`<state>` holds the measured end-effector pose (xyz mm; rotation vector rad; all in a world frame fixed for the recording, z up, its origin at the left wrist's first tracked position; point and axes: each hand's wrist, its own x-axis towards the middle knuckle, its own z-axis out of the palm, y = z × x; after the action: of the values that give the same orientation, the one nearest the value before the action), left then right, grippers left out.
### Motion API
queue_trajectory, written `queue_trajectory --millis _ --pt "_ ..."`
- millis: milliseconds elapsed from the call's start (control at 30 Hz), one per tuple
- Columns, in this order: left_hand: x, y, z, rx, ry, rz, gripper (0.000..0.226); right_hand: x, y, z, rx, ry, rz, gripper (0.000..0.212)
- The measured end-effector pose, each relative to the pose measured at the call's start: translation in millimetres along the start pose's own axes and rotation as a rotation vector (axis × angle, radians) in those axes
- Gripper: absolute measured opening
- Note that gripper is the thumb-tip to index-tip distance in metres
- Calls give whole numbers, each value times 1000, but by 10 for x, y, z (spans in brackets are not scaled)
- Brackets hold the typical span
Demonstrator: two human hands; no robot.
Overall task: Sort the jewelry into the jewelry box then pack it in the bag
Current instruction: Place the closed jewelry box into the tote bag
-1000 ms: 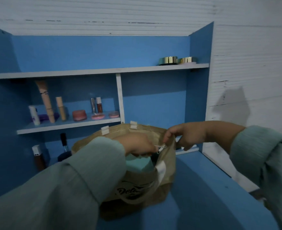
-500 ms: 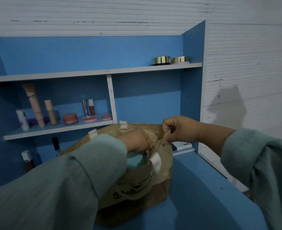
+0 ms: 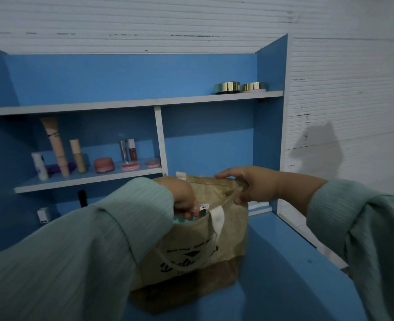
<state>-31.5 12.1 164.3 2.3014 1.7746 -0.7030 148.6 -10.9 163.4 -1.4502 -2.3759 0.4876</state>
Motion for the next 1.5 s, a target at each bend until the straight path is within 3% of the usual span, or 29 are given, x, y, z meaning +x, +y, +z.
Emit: queue_trajectory --millis 133,267,367,533,667,967,1300,1500 --pt "-14 113 69 52 28 30 19 5 -59 26 -222 -63 90 67" --pt "-46 112 102 -45 124 111 28 37 -218 134 -463 -150 72 89" --pt "-95 85 137 -23 170 98 29 77 -328 211 -625 -183 80 76" --pt "-43 124 242 123 111 61 38 154 -259 385 -490 -119 2 36" --pt "5 125 285 200 87 40 39 146 -201 466 -470 -80 10 25" --pt "29 -94 205 272 54 -108 35 84 -200 347 -538 -47 -12 16" --pt "-398 -646 205 261 277 -325 28 19 -85 268 -512 -10 35 39" --pt "-709 -903 143 320 326 -502 29 36 -73 221 -510 28 48 32"
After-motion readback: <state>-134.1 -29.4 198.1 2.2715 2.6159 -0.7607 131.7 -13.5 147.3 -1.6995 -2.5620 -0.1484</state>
